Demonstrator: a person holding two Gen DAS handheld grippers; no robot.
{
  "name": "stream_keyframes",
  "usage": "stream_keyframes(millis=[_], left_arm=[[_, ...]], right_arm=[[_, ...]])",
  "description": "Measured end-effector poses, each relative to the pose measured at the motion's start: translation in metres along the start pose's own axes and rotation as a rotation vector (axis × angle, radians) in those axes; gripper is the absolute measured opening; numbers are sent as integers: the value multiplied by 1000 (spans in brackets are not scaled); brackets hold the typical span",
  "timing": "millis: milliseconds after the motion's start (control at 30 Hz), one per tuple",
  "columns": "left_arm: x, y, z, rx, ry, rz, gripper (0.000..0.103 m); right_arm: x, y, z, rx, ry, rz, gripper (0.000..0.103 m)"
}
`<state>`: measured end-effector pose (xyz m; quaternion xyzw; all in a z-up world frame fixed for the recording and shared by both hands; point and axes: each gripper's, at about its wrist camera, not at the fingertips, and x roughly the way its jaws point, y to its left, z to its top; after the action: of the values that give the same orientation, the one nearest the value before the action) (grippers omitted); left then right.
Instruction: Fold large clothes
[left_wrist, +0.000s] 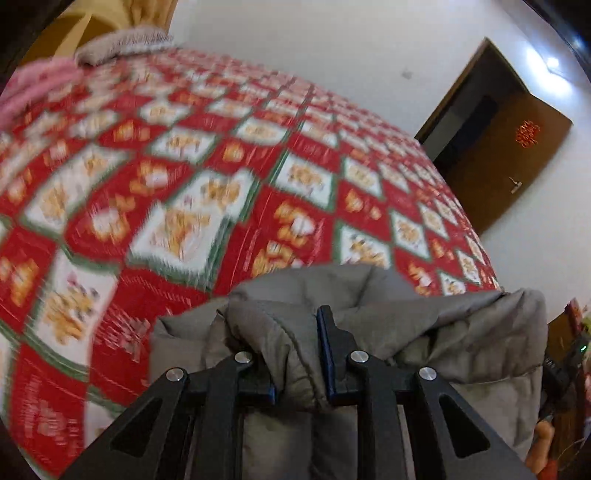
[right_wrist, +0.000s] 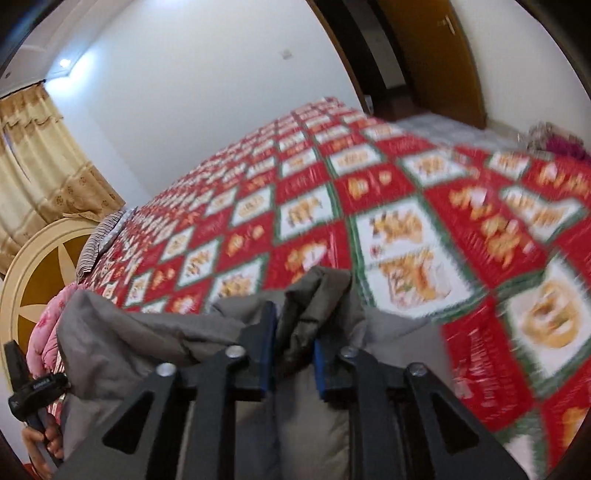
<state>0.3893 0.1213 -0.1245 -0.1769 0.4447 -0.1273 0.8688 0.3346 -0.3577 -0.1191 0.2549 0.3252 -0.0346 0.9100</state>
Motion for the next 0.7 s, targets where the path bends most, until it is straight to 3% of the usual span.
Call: stream_keyframes(millis=[133,267,333,367,400,433,467,567,600,633,700], left_arm=[[7,19,-6,-79,2,-105,19],[-6,50,8,-298,73,-287,25],[-36,52,18,-300,36,-322,41],[-57,48,24,-248,-8,-289,65],[-79,42,28,-192,-62,-219,92],[-98,37,30,-154,-116,-163,98],[-118,32,32,-119,-175,-119,98],[-152,20,36,-91,-246,-35,98],[-158,9,33,-80,-263,10,98],[-156,-1,32,-61,-265,25,98],[-140,-37,22,20,-229,18,98]], right_arm=[[13,-12,-6,46,8,45,26],[11,-24,-2,108,45,99,32],[1,-30,5,157,72,164,45],[-11,-34,9,184,57,213,63],[-29,-35,12,197,17,251,74],[-45,-32,15,190,-29,264,90],[-62,-28,17,169,-80,260,96],[-110,-6,22,58,-187,222,91],[-124,8,21,3,-193,204,86],[-129,22,20,-45,-183,192,75],[-131,60,16,-169,-134,151,61]])
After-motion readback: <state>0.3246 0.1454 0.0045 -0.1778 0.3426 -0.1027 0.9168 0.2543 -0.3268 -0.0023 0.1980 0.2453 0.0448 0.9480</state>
